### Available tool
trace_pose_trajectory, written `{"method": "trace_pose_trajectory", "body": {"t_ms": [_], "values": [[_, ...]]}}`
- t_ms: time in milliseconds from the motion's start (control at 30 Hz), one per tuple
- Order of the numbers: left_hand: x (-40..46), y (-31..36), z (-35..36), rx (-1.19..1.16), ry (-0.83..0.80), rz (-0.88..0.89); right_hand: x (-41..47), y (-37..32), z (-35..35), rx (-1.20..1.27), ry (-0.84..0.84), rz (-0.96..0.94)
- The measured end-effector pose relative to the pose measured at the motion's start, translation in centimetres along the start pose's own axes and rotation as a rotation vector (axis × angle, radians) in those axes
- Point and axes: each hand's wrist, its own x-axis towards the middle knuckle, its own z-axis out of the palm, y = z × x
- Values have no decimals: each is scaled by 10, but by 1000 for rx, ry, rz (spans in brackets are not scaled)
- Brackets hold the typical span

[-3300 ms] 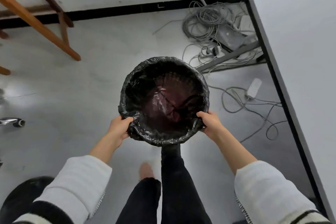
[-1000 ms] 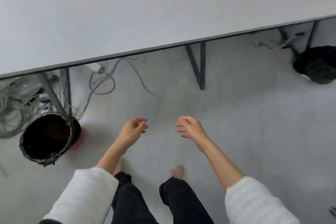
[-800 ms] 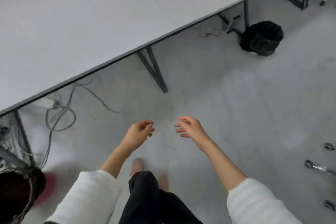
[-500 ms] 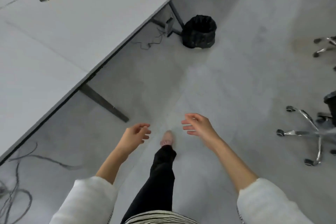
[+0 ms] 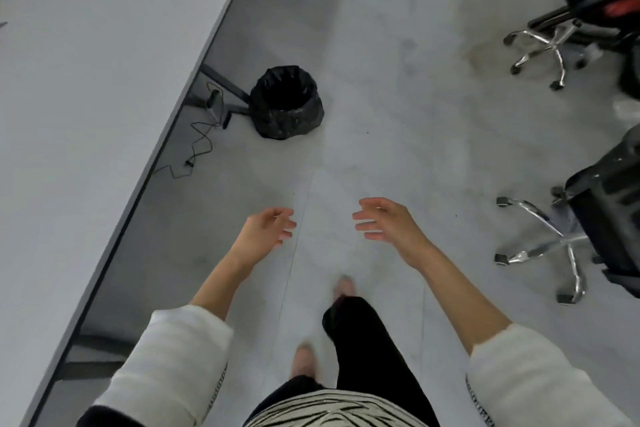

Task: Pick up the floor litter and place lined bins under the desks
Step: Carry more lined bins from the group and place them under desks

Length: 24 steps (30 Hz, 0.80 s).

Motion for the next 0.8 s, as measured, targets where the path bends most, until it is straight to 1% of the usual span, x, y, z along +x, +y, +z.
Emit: {"method": "trace_pose_trajectory", "body": {"t_ms": [67, 133, 167, 233, 267, 433, 500, 600, 700, 800], "values": [[51, 38, 7, 15, -37, -19, 46, -29, -20, 21, 1, 6], [113, 86, 17, 35, -39, -8, 104, -66, -47, 39, 11, 0], [129, 102, 19, 44, -27, -2, 120, -78, -54, 49, 23, -2], [196, 162, 32, 36, 16, -11, 182, -127, -89, 60, 32, 18], [208, 178, 34, 24, 23, -8, 195, -140, -97, 56, 37, 14], [328, 295, 44, 31, -1, -1, 310, -247, -159, 58, 57, 37], [366, 329, 42, 29, 15, 11, 347, -280, -174, 54, 45, 34], [457, 385, 48, 18, 28, -12, 433, -340, -206, 49, 25, 44], [551, 442, 54, -7, 22, -34, 519, -401, -236, 39, 46, 30], [652, 521, 59, -46, 13, -28, 609, -475, -270, 57, 82, 33]]}}
